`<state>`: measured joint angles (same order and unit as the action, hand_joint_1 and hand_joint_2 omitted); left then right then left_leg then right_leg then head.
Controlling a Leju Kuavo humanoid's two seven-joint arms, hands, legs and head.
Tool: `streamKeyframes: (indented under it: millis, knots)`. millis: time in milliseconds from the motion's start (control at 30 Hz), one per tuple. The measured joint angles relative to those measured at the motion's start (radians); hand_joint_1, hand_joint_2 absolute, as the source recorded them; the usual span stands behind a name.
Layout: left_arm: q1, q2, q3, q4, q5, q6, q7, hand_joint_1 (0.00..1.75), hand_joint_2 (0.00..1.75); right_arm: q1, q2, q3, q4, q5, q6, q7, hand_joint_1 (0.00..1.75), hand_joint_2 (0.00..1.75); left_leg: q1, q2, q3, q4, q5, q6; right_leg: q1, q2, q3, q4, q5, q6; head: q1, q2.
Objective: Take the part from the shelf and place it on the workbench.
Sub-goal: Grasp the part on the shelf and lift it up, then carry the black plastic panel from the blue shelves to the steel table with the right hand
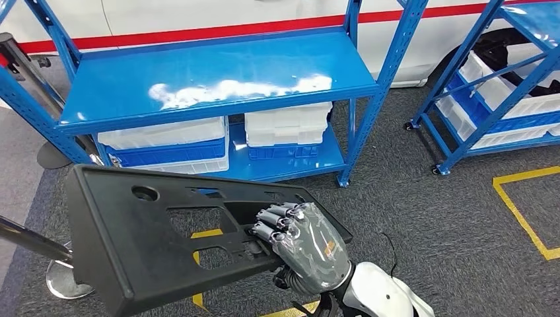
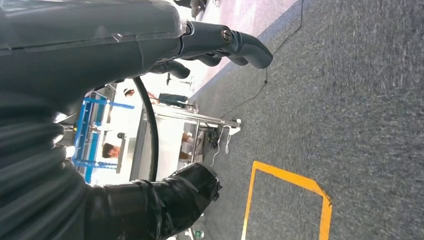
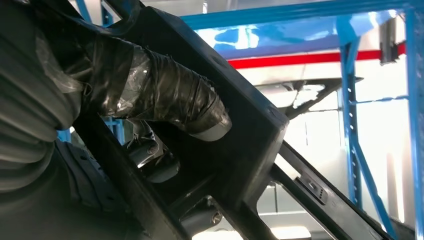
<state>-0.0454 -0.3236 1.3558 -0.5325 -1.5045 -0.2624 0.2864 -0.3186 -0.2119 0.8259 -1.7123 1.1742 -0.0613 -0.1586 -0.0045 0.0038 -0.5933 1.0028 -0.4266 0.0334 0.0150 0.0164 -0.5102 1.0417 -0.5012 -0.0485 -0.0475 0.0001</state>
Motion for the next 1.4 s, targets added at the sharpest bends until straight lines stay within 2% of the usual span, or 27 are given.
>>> streamKeyframes:
  millis: [67, 133, 200, 267, 300, 333, 400, 467, 533, 600, 633, 700, 767, 800, 833, 867, 933, 1000, 1067, 1133, 1167, 1200, 1233, 1267, 1300, 1333, 1400]
  knots:
    - [-0.003, -0.003, 0.000, -0.002, 0.000, -0.001, -0.002, 0.00, 1.75, -0.001, 0.003, 0.000, 0.000, 0.000, 0.000, 0.001, 1.75, 1.75, 0.008, -0.006, -0.007, -0.004, 0.017, -0.011, 0.007, 0.006, 0.022, -0.048, -0.005, -0.007, -0.001, 0.000]
    - [-0.003, -0.004, 0.000, -0.002, 0.000, -0.002, -0.004, 0.00, 1.75, -0.001, 0.007, 0.000, 0.001, 0.000, 0.000, 0.001, 1.75, 1.75, 0.008, -0.015, -0.017, -0.005, 0.018, -0.021, 0.002, -0.007, 0.020, -0.074, 0.020, -0.009, -0.001, 0.000]
    - [0.000, -0.003, 0.000, -0.002, 0.000, -0.002, -0.004, 0.00, 1.75, -0.003, 0.015, 0.000, 0.002, 0.000, 0.000, 0.002, 1.75, 1.75, 0.007, -0.019, -0.041, 0.046, -0.041, -0.033, -0.010, -0.027, 0.011, -0.098, 0.048, -0.011, -0.002, 0.000]
    - [0.002, -0.002, 0.000, -0.002, 0.000, -0.002, -0.005, 0.00, 1.75, -0.003, 0.020, 0.000, 0.005, 0.000, 0.001, 0.002, 1.75, 1.75, 0.016, -0.016, -0.076, 0.163, -0.127, -0.052, -0.014, -0.046, -0.011, -0.094, 0.064, -0.006, -0.003, 0.000]
    - [0.002, -0.002, 0.000, -0.002, 0.000, -0.002, -0.006, 0.00, 1.75, -0.003, 0.022, 0.001, 0.006, 0.000, 0.002, 0.002, 1.75, 1.75, 0.022, -0.014, -0.088, 0.218, -0.146, -0.062, -0.017, -0.057, -0.025, -0.087, 0.070, -0.001, -0.003, 0.000]
    - [0.002, -0.001, 0.000, -0.002, 0.000, -0.002, -0.006, 0.00, 1.75, -0.002, 0.023, 0.001, 0.008, 0.000, 0.003, 0.002, 1.75, 1.75, 0.029, -0.012, -0.089, 0.251, -0.141, -0.073, -0.020, -0.068, -0.042, -0.076, 0.074, 0.005, -0.003, 0.000]
    - [0.002, 0.000, 0.000, -0.003, 0.000, -0.002, -0.006, 0.00, 1.75, -0.002, 0.024, 0.001, 0.009, 0.000, 0.003, 0.002, 1.75, 1.75, 0.043, -0.001, -0.044, 0.221, -0.085, -0.095, -0.031, -0.090, -0.078, -0.048, 0.079, 0.014, -0.003, 0.000]
    - [-0.002, -0.001, 0.000, -0.005, 0.000, -0.002, -0.006, 0.00, 1.75, -0.003, 0.026, 0.001, 0.009, 0.000, 0.003, 0.003, 1.75, 1.75, 0.050, 0.033, 0.036, 0.104, -0.067, -0.117, -0.037, -0.109, -0.114, -0.013, 0.082, 0.029, -0.005, 0.000]
    - [-0.006, -0.003, 0.000, -0.007, 0.000, -0.004, -0.008, 0.00, 1.75, -0.005, 0.028, 0.001, 0.009, 0.000, 0.004, 0.005, 1.75, 1.75, 0.045, 0.054, 0.071, 0.033, -0.088, -0.105, -0.033, -0.124, -0.132, 0.008, 0.088, 0.045, -0.007, 0.000]
    - [-0.003, -0.003, 0.000, -0.008, 0.000, -0.006, -0.009, 0.00, 1.75, -0.006, 0.029, 0.001, 0.009, 0.000, 0.006, 0.007, 1.75, 1.75, 0.039, 0.041, 0.058, 0.029, -0.082, -0.071, -0.033, -0.139, -0.136, 0.011, 0.098, 0.059, -0.006, 0.000]
    - [-0.001, -0.003, 0.000, -0.008, 0.000, -0.006, -0.009, 0.00, 1.75, -0.007, 0.030, 0.001, 0.010, 0.000, 0.006, 0.008, 1.75, 1.75, 0.038, 0.034, 0.050, 0.029, -0.075, -0.057, -0.037, -0.132, -0.139, 0.015, 0.089, 0.065, -0.006, 0.000]
    - [0.002, -0.003, 0.000, -0.009, 0.000, -0.006, -0.010, 0.00, 1.75, -0.006, 0.032, 0.001, 0.012, 0.000, 0.007, 0.009, 1.75, 1.75, 0.035, 0.020, 0.028, 0.027, -0.052, -0.032, -0.042, -0.089, -0.153, 0.061, 0.017, 0.072, -0.006, 0.000]
    - [-0.001, -0.003, 0.000, -0.010, 0.000, -0.008, -0.013, 0.00, 1.75, -0.006, 0.032, 0.001, 0.014, 0.000, 0.008, 0.011, 1.75, 1.75, 0.030, 0.003, -0.002, 0.028, -0.026, -0.017, -0.038, -0.039, -0.172, 0.170, -0.097, 0.066, -0.006, 0.000]
    - [-0.001, -0.003, 0.000, -0.010, 0.000, -0.009, -0.015, 0.00, 1.75, -0.006, 0.032, 0.001, 0.015, 0.000, 0.008, 0.011, 1.75, 1.75, 0.026, -0.008, -0.019, 0.028, -0.012, -0.014, -0.034, -0.028, -0.174, 0.225, -0.130, 0.060, -0.006, 0.000]
    - [-0.001, -0.003, 0.000, -0.010, 0.000, -0.010, -0.017, 0.00, 1.75, -0.006, 0.032, 0.001, 0.016, 0.000, 0.008, 0.012, 1.75, 1.75, 0.022, -0.021, -0.036, 0.029, 0.001, -0.012, -0.029, -0.022, -0.168, 0.263, -0.138, 0.052, -0.006, 0.000]
    - [0.000, -0.004, 0.000, -0.010, -0.001, -0.010, -0.018, 0.00, 1.75, -0.006, 0.032, 0.001, 0.016, 0.000, 0.008, 0.012, 1.75, 1.75, 0.018, -0.033, -0.052, 0.029, 0.015, -0.011, -0.023, -0.019, -0.149, 0.271, -0.121, 0.043, -0.006, 0.000]
    - [0.001, -0.004, 0.000, -0.010, -0.001, -0.011, -0.019, 0.00, 1.75, -0.008, 0.032, 0.001, 0.017, 0.000, 0.008, 0.012, 1.75, 1.75, 0.014, -0.058, -0.081, 0.030, 0.041, -0.012, -0.009, 0.003, -0.069, 0.196, -0.063, 0.018, -0.006, 0.000]
    - [-0.002, -0.007, 0.000, -0.010, -0.001, -0.012, -0.019, 0.00, 1.75, -0.011, 0.032, 0.001, 0.016, 0.001, 0.007, 0.012, 1.75, 1.75, 0.011, -0.082, -0.101, 0.028, 0.066, -0.016, 0.001, 0.049, 0.033, 0.051, -0.057, -0.004, -0.007, 0.000]
    - [-0.003, -0.010, 0.000, -0.012, -0.001, -0.013, -0.019, 0.00, 1.75, -0.013, 0.032, 0.001, 0.016, 0.001, 0.007, 0.012, 1.75, 1.75, 0.013, -0.104, -0.108, 0.016, 0.096, -0.025, 0.007, 0.069, 0.078, -0.031, -0.072, -0.009, -0.007, 0.000]
    - [0.002, -0.010, 0.000, -0.012, -0.001, -0.014, -0.019, 0.00, 1.75, -0.014, 0.033, 0.001, 0.017, 0.002, 0.007, 0.012, 1.75, 1.75, 0.013, -0.120, -0.111, -0.001, 0.120, -0.036, 0.006, 0.044, 0.066, -0.044, -0.050, -0.006, -0.007, 0.000]
    - [0.004, -0.010, 0.001, -0.013, -0.001, -0.015, -0.019, 0.00, 1.75, -0.015, 0.035, 0.001, 0.017, 0.002, 0.008, 0.012, 1.75, 1.75, 0.011, -0.108, -0.118, 0.006, 0.104, -0.040, 0.002, 0.028, 0.056, -0.050, -0.036, -0.009, -0.008, 0.000]
    - [0.005, -0.009, 0.001, -0.014, -0.001, -0.015, -0.019, 0.00, 1.75, -0.015, 0.037, 0.002, 0.017, 0.002, 0.009, 0.013, 1.75, 1.75, 0.010, -0.087, -0.129, 0.030, 0.068, -0.043, -0.002, 0.011, 0.044, -0.055, -0.021, -0.013, -0.009, 0.000]
    - [0.005, -0.009, 0.001, -0.015, -0.001, -0.016, -0.019, 0.00, 1.75, -0.015, 0.038, 0.002, 0.017, 0.002, 0.010, 0.013, 1.75, 1.75, 0.013, -0.058, -0.142, 0.077, 0.010, -0.045, -0.005, -0.006, 0.032, -0.057, -0.008, -0.015, -0.010, 0.000]
    - [0.004, -0.009, 0.000, -0.016, -0.001, -0.016, -0.020, 0.00, 1.75, -0.014, 0.040, 0.003, 0.017, 0.002, 0.010, 0.014, 1.75, 1.75, 0.015, -0.035, -0.154, 0.139, -0.050, -0.050, -0.005, -0.022, 0.017, -0.057, 0.004, -0.018, -0.012, 0.000]
    - [0.003, -0.009, 0.000, -0.016, -0.001, -0.017, -0.021, 0.00, 1.75, -0.014, 0.040, 0.003, 0.017, 0.002, 0.010, 0.015, 1.75, 1.75, 0.020, -0.023, -0.162, 0.205, -0.088, -0.056, -0.005, -0.040, 0.001, -0.054, 0.014, -0.018, -0.012, 0.000]
    - [0.002, -0.009, 0.000, -0.016, -0.001, -0.017, -0.022, 0.00, 1.75, -0.014, 0.040, 0.003, 0.017, 0.002, 0.011, 0.015, 1.75, 1.75, 0.024, -0.016, -0.164, 0.265, -0.095, -0.063, -0.005, -0.059, -0.017, -0.050, 0.026, -0.015, -0.012, 0.000]
    - [0.002, -0.009, 0.000, -0.016, -0.001, -0.017, -0.022, 0.00, 1.75, -0.014, 0.041, 0.004, 0.017, 0.002, 0.011, 0.015, 1.75, 1.75, 0.033, -0.007, -0.134, 0.315, -0.036, -0.074, -0.005, -0.094, -0.060, -0.036, 0.047, -0.008, -0.012, 0.000]
